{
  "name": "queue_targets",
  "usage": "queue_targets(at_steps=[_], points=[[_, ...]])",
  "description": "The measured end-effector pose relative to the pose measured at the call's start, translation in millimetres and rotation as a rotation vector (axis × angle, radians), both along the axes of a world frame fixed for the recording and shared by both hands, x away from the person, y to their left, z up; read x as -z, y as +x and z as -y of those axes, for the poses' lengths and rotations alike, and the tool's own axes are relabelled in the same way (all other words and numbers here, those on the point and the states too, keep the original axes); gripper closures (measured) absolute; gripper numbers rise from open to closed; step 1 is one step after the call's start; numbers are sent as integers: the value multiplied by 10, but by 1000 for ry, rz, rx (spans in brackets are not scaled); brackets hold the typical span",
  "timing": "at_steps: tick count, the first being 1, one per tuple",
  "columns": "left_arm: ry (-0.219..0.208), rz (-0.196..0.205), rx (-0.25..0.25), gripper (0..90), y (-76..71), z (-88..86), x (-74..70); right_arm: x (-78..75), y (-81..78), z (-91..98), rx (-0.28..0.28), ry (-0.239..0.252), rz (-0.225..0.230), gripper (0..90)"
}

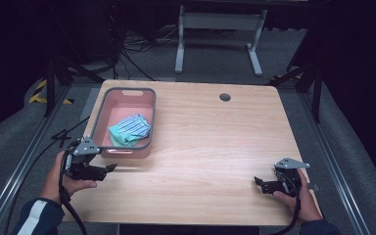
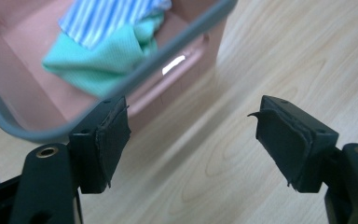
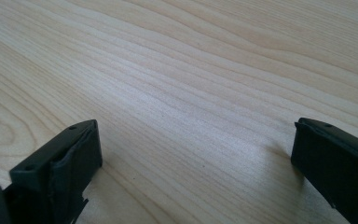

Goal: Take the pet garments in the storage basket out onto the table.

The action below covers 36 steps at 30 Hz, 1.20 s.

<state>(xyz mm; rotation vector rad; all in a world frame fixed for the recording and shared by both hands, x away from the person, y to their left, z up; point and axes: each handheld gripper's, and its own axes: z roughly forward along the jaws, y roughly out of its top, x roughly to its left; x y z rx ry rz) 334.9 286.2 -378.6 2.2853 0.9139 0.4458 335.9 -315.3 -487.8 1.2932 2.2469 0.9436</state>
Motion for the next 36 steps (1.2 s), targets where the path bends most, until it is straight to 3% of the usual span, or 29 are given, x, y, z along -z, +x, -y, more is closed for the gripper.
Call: queue_targets(at_steps=[6, 7, 9, 13, 18, 20, 21, 25, 26, 29, 31, 33, 36], points=[[15, 12, 14, 253, 162, 49, -152, 0, -4, 2, 1, 1, 1, 20], [5, 1, 18, 253, 202, 59, -161, 0, -5, 2, 1, 1, 1, 21], [32, -1, 19, 252, 303, 74, -185, 0, -5, 2, 1, 1, 1, 21], [40, -34, 5, 234, 500, 86, -193, 0, -10, 3, 0, 3, 1, 23], [83, -59, 6, 234, 680, 107, -170, 0, -14, 5, -4, 4, 1, 26], [75, -70, 7, 234, 696, 116, -160, 0, -14, 6, -5, 4, 1, 26], [109, -70, 10, 234, 755, 138, -143, 0, -14, 6, -6, 3, 1, 26], [104, -85, 14, 232, 850, 162, -125, -1, -16, 6, -8, 3, 1, 26], [119, -104, 18, 232, 890, 167, -138, 0, -15, 7, -8, 2, 3, 26], [126, -103, 18, 229, 1000, 199, -114, 0, -17, 8, -10, -1, 2, 27], [166, -106, 1, 258, 1074, 237, -76, 0, -17, 8, -11, 0, 2, 27], [176, -147, 1, 258, 1173, 257, -40, 0, -17, 8, -11, 0, 2, 27], [197, -174, 10, 257, 1286, 300, -5, 0, -17, 8, -10, 0, 2, 27]])
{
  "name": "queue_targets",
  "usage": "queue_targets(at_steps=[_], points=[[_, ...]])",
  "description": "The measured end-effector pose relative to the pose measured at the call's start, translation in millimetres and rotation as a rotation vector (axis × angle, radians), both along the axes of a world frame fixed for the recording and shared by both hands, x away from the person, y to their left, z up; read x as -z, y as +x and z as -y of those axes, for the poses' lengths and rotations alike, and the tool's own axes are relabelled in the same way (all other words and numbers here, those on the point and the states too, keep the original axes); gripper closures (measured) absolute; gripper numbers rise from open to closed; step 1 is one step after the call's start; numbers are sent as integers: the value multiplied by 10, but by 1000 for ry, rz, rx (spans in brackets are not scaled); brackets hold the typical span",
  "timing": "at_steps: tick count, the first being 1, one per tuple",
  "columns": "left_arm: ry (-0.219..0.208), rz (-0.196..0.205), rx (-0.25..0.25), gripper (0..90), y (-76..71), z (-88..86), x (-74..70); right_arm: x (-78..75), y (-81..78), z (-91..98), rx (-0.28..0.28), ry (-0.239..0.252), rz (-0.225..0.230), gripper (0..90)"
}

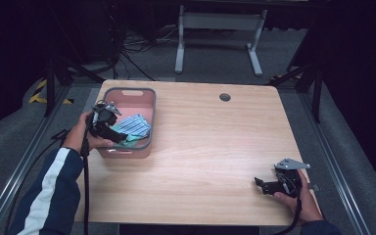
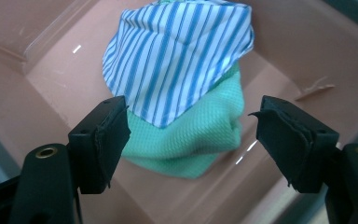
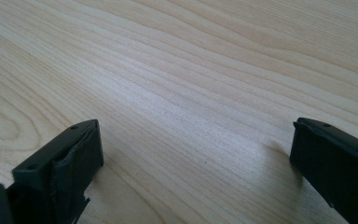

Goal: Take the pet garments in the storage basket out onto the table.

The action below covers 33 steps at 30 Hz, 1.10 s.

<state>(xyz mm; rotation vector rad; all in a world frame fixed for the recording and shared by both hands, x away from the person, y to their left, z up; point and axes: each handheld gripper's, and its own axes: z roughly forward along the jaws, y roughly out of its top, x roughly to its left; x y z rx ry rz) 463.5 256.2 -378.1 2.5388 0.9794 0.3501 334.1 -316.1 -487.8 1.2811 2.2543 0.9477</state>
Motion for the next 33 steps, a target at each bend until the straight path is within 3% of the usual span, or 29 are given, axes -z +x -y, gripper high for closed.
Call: queue_targets(at_steps=[1, 5, 12, 20, 23, 24, 27, 33], points=[[7, 7, -5, 256, 32, 16, 10, 0, 0, 0, 0, 0, 0, 27], [32, -32, 0, 257, 170, 77, 55, -1, -5, 3, -6, 1, 1, 32], [37, -88, 5, 239, 329, 114, 150, -1, -6, 3, -8, 2, 1, 32], [84, -149, -30, 229, 482, 167, 328, -1, -6, 3, -8, 2, 1, 32], [136, -201, -67, 200, 525, 176, 423, -2, -10, 0, -5, 3, 0, 35], [155, -217, -63, 161, 526, 201, 446, -2, -11, 0, -5, 3, 1, 35], [209, -235, -45, 153, 526, 302, 506, -2, -10, 1, -6, 3, 1, 35], [231, -249, -61, 148, 551, 337, 545, -2, -10, 1, -6, 3, 1, 35]])
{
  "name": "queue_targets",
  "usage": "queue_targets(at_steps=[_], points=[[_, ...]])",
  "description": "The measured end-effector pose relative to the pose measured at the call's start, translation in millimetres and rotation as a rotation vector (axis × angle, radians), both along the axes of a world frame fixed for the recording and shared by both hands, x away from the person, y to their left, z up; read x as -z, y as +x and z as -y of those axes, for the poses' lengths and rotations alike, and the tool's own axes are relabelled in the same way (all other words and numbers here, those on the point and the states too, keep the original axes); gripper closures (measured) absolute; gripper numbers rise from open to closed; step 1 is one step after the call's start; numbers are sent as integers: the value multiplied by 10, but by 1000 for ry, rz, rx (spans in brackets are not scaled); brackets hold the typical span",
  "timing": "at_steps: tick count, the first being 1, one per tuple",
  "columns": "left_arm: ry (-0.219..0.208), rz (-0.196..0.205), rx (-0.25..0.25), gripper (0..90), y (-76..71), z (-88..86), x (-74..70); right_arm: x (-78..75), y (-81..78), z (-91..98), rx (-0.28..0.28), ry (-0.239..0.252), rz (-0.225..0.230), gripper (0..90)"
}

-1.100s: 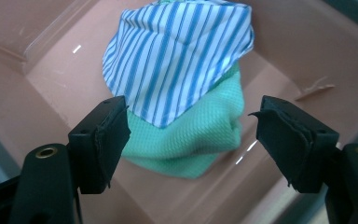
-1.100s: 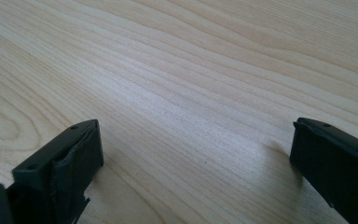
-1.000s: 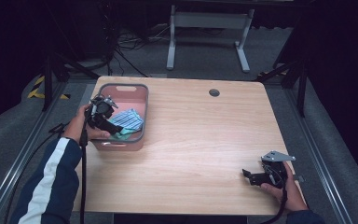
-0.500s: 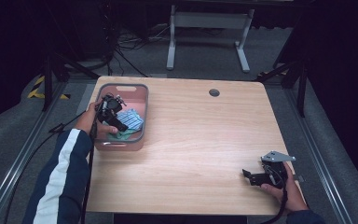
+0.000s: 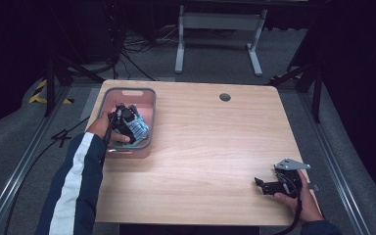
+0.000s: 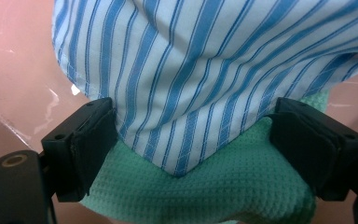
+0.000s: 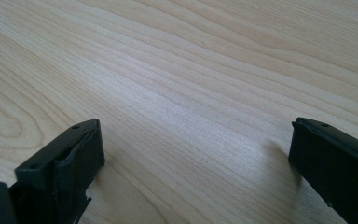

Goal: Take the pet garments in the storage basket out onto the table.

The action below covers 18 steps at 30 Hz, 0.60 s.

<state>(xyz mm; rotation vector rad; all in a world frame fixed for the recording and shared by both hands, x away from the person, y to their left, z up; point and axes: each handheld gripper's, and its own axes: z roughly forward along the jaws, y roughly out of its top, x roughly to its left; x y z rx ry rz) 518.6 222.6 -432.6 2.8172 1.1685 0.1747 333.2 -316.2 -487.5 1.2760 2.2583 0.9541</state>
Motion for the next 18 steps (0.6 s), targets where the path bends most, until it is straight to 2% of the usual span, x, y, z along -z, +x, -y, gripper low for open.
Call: queue_targets(at_steps=[6, 8, 9, 13, 14, 15, 16, 18], points=[[0, -8, -26, 149, 17, -2, 17, 1, 3, -5, -3, 2, 0, 35], [-19, -16, -56, 149, 8, -6, 26, 1, 4, -6, -3, 1, 2, 35], [-17, -17, -55, 149, 9, -6, 26, 1, 3, -7, -2, 1, 2, 35], [-7, -32, -48, 194, 23, 2, 18, 2, 5, -7, -5, -2, 2, 35], [-5, -40, -44, 232, 27, 6, 15, 2, 5, -6, -6, -3, 3, 35], [27, -26, -35, 232, 25, 17, 5, 2, 5, -6, -6, -3, 3, 35], [31, -31, -42, 277, 24, 30, 3, 2, 4, -7, -5, -2, 2, 35], [43, -40, -37, 298, 22, 67, -4, 2, 5, -7, -5, -2, 2, 35]])
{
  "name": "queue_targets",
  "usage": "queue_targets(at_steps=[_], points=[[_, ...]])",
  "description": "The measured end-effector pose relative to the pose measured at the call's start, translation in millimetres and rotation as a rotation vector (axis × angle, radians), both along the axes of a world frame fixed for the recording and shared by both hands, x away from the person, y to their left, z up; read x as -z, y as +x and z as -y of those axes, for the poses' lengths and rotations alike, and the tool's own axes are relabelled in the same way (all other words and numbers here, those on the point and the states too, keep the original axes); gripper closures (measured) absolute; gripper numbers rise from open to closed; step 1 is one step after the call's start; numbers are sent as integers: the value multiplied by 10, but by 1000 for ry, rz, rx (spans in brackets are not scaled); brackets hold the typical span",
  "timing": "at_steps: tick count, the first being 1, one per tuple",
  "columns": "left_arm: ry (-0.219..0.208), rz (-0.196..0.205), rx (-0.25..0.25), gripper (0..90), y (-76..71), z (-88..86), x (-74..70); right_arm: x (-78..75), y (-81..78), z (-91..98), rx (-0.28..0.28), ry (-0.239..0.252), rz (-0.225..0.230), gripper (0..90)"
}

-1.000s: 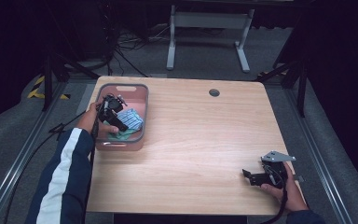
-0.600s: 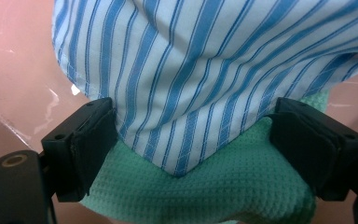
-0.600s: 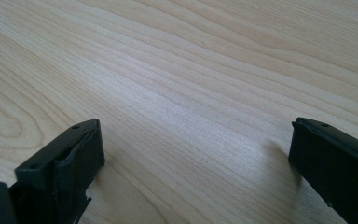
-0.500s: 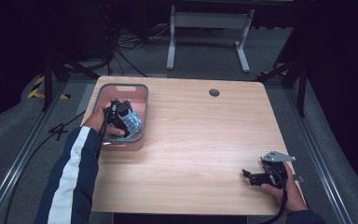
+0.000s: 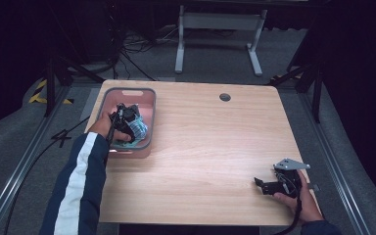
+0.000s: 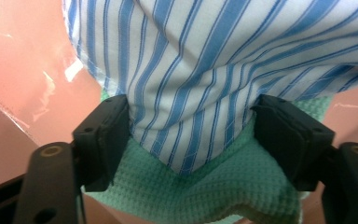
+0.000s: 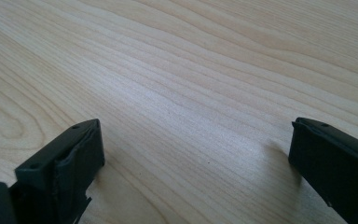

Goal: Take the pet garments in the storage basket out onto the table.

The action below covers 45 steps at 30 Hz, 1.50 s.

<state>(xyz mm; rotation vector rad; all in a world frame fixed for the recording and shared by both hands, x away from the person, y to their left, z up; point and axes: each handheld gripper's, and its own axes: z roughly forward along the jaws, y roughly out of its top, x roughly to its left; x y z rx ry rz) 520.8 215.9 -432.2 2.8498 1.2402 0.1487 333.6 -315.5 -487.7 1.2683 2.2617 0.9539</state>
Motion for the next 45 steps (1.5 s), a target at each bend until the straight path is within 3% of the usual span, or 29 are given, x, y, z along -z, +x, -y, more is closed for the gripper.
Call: queue_targets(at_steps=[3, 8, 12, 13, 18, 20, 22, 26, 31, 33, 45], points=[[41, -1, 28, 412, -8, 59, -23, 0, 0, -6, -1, 2, 1, 35], [65, 16, 38, 547, -32, 105, -30, -1, -3, -11, -5, 3, 0, 40], [63, 88, 28, 657, -98, 83, -29, -1, -5, -11, -10, 2, 2, 43], [63, 88, 28, 671, -98, 83, -29, -1, -5, -11, -10, 2, 2, 43], [-3, 116, 1, 728, -129, -8, -89, -1, -9, -12, -9, 0, 4, 47], [-54, 155, -16, 753, -155, -65, -167, -3, -18, -11, -14, 4, 7, 67], [-74, 176, -21, 758, -174, -105, -219, -5, -23, -10, -19, 6, 8, 71], [-92, 183, -31, 759, -209, -168, -286, -4, -23, -10, -19, 6, 8, 71], [-120, 230, -38, 759, -276, -233, -429, -4, -22, -10, -18, 7, 8, 71], [-165, 249, -23, 759, -310, -258, -505, -4, -21, -7, -20, 6, 8, 71], [-208, 340, 26, 759, -503, -233, -831, -3, -24, -4, -22, 4, 8, 71]])
